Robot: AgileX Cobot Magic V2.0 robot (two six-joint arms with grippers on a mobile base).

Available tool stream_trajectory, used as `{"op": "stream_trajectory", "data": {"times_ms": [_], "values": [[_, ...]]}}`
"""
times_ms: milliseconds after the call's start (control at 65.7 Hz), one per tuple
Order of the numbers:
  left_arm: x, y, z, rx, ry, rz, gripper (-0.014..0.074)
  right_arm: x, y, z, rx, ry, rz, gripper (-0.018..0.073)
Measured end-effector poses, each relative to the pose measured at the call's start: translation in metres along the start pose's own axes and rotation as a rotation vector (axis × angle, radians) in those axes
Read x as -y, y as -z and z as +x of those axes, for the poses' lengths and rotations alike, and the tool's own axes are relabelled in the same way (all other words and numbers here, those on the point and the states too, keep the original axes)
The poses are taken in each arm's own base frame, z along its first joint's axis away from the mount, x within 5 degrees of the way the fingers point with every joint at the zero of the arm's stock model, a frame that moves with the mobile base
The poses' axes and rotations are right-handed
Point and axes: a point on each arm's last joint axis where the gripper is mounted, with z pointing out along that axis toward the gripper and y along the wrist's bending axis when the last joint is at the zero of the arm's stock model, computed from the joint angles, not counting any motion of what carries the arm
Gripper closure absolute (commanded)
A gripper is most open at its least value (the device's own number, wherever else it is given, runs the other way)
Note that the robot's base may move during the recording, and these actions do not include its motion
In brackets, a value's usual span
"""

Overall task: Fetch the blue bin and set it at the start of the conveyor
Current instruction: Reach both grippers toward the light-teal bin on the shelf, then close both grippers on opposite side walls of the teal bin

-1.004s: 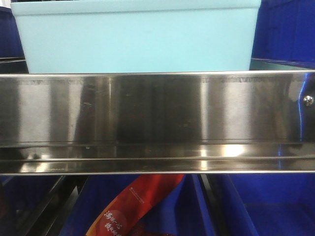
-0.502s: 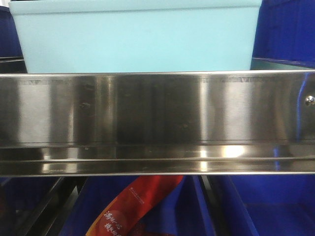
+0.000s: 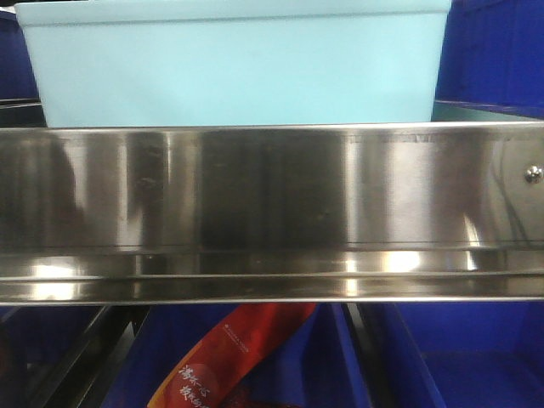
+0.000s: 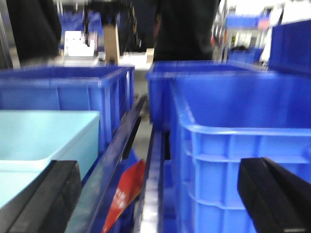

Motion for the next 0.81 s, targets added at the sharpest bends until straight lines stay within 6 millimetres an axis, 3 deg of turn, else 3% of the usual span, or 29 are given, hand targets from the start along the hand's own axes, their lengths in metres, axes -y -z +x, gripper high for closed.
{"op": "stream_trajectory", "data": {"times_ms": [198, 304, 578, 807], "values": [[0.016, -0.017, -0.019, -0.048, -0.001, 0.184, 0.0123, -0.015, -0.032, -0.029, -0.085, 0.014, -0.142, 0.001], [0.032, -0.036, -0.031, -0.153, -0.02, 0.294, 0.0123, -0.03, -0.056, -0.047, -0.153, 0.03, -0.234, 0.001], [0.065, -0.106, -0.07, -0.433, -0.012, 0.361, 0.0123, -0.061, -0.128, -0.081, -0.434, 0.028, -0.32, 0.001], [0.092, -0.182, -0.07, -0.671, -0.005, 0.316, 0.0123, -0.076, -0.188, -0.099, -0.659, 0.012, -0.275, 0.001]]}}
